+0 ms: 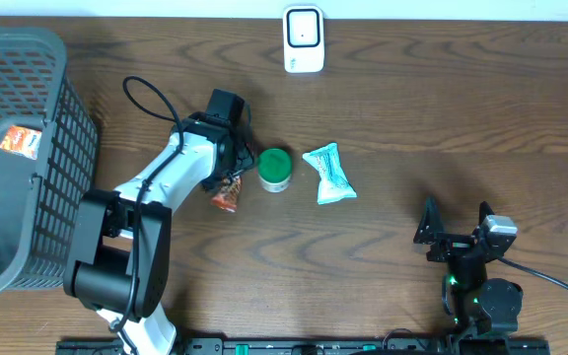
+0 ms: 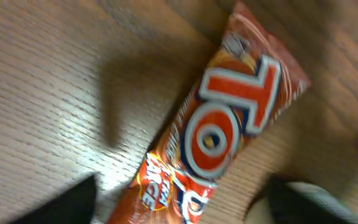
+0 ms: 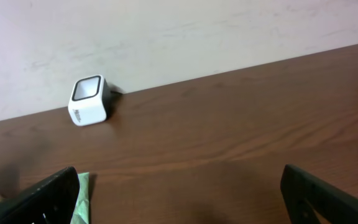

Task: Scan the item barcode
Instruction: 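Place the red bar left of the jar and release it, then reach into the basket and grasp the orange Enjoy snack pack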

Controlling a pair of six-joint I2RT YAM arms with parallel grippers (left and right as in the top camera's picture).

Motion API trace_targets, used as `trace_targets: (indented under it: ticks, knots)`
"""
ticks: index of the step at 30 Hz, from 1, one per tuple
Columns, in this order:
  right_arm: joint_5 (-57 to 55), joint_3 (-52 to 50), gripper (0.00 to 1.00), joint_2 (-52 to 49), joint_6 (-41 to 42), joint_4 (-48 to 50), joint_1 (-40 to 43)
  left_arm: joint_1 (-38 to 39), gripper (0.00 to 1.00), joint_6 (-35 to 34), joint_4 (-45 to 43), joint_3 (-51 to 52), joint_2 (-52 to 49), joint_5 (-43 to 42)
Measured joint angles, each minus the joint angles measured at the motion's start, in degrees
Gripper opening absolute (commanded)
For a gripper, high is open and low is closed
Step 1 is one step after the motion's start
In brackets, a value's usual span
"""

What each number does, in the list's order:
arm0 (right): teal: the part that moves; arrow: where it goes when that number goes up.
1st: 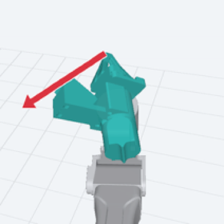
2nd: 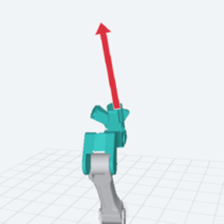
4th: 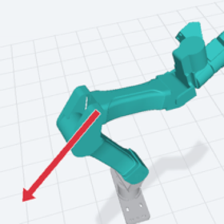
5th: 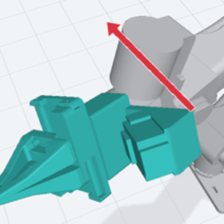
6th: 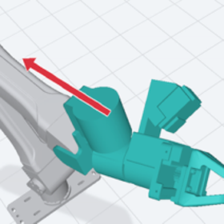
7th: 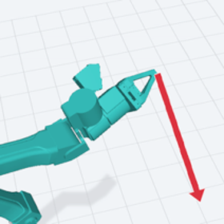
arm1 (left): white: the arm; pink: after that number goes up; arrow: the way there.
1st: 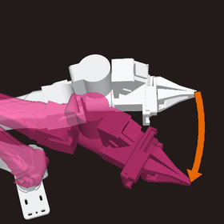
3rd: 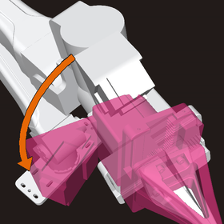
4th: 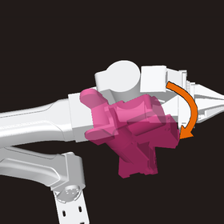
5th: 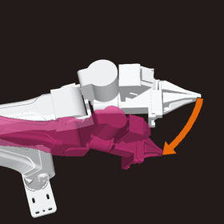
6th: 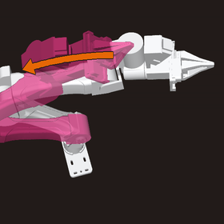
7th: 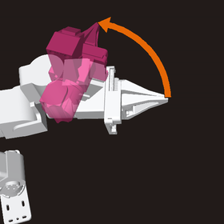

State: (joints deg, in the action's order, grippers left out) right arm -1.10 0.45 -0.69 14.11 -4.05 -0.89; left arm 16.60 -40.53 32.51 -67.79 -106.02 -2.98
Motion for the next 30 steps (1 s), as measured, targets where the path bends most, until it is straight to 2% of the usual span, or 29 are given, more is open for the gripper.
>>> trace_targets:
  ticks: [5,11,16,22,30]
  knots:
    - [0.0,0.0,0.99,0.0,0.0,0.0,0.0,0.0,0.98,2.5,0.0,0.0,7.2,0.2]
    - [0.0,0.0,0.99,0.0,0.0,0.0,0.0,-2.1,0.98,9.6,-0.4,-2.9,25.6,2.8]
    - [0.0,0.0,0.99,0.0,0.0,0.0,0.0,-7.7,0.98,17.9,-2.2,-5.6,39.3,5.5]
    - [0.0,0.0,0.99,0.0,0.0,0.0,0.0,-21.9,0.98,23.9,-4.7,-5.9,48.9,8.1]
    - [0.0,0.0,0.99,0.0,0.0,0.0,0.0,-42.4,0.98,24.2,-4.0,-6.0,47.3,8.6]
